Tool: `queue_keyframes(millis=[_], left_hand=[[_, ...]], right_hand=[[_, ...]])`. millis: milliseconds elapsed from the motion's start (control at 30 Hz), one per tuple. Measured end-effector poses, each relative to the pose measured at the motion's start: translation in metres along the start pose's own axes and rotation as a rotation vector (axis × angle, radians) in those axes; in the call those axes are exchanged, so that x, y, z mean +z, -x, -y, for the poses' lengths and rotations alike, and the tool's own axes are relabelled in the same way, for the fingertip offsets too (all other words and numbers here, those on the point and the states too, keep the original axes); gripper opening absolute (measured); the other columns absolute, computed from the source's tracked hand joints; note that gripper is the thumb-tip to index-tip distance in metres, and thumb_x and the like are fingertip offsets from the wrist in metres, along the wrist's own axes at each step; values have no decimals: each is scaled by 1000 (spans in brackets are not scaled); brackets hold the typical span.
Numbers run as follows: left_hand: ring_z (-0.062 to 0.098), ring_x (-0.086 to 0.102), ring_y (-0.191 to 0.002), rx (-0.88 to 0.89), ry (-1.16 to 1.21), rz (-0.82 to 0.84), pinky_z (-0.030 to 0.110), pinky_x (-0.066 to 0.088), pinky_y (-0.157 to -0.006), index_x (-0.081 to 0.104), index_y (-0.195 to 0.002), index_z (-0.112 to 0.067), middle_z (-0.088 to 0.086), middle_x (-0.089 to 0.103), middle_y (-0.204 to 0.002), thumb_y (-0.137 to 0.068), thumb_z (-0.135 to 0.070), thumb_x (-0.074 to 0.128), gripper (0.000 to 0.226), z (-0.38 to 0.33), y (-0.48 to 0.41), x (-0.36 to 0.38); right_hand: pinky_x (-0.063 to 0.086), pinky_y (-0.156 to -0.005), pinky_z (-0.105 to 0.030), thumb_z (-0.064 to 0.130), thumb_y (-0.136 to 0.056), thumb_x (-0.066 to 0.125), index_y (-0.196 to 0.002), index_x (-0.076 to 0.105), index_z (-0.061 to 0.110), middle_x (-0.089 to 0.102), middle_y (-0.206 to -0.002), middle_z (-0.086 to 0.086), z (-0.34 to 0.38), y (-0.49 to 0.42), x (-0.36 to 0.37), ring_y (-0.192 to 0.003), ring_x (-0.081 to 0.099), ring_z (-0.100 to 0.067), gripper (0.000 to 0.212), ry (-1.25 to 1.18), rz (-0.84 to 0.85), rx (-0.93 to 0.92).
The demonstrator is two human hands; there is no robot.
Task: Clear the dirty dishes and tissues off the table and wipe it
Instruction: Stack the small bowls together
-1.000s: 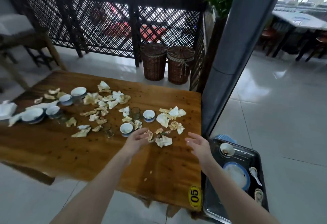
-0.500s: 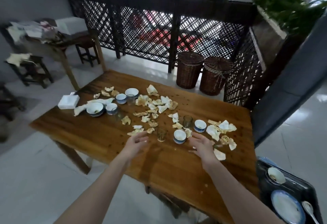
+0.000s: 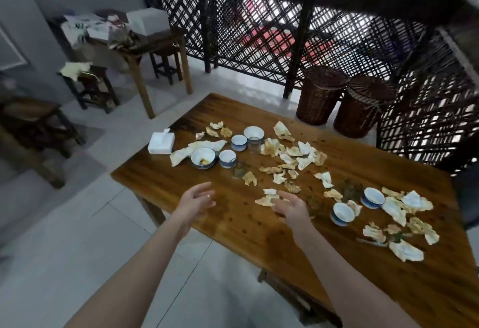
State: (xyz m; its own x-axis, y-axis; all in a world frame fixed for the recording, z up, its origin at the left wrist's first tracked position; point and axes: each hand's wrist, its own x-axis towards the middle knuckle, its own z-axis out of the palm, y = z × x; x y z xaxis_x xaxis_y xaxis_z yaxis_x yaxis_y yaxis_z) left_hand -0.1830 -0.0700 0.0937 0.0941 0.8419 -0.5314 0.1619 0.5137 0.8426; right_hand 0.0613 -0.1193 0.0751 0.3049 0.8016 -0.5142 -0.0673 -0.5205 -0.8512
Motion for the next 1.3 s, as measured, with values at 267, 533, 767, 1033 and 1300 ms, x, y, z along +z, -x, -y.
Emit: queue_keyframes(millis=[267,533,767,1033,1300], left_hand=[[14,64,-99,-43,62,-29,51,39,-108,54,-132,-24,-3,62,-121,-97,-16,58,37,3,-47,-49],[17,64,-103,-84,37,-65,46,40,-104,54,-130,-24,0,61,-123,-99,-12,53,34,-20,-118,-95],[16,64,-104,-117,-88,-31,44,45,-103,53,-131,-27,-2,61,-124,-98,-16,54,34,-43,-185,-121],[12,61,-108,-171,-126,108,38,47,-98,52,-130,-32,-3,56,-132,-95,-17,59,39,-45,-240,-130],[19,44,-126,-234,-197,338,43,39,-106,42,-138,-34,-1,43,-147,-92,-15,65,55,-43,-303,-130]], right_hand=[[43,-89,-33,18,-88,66,-119,61,21,63,-109,2,20,-46,67,-98,59,-13,32,17,82,36],[47,-86,-31,18,-88,67,-117,63,24,64,-107,2,52,-119,135,-93,63,-11,29,22,51,82],[44,-94,-33,15,-93,60,-125,57,21,59,-121,-2,91,-179,183,-103,59,-14,32,57,137,120],[43,-93,-35,12,-94,57,-134,48,17,56,-119,0,71,-204,213,-104,58,-17,41,150,192,276],[42,-94,-40,7,-90,60,-142,37,22,49,-132,-4,54,-217,239,-113,54,-21,59,73,48,368]])
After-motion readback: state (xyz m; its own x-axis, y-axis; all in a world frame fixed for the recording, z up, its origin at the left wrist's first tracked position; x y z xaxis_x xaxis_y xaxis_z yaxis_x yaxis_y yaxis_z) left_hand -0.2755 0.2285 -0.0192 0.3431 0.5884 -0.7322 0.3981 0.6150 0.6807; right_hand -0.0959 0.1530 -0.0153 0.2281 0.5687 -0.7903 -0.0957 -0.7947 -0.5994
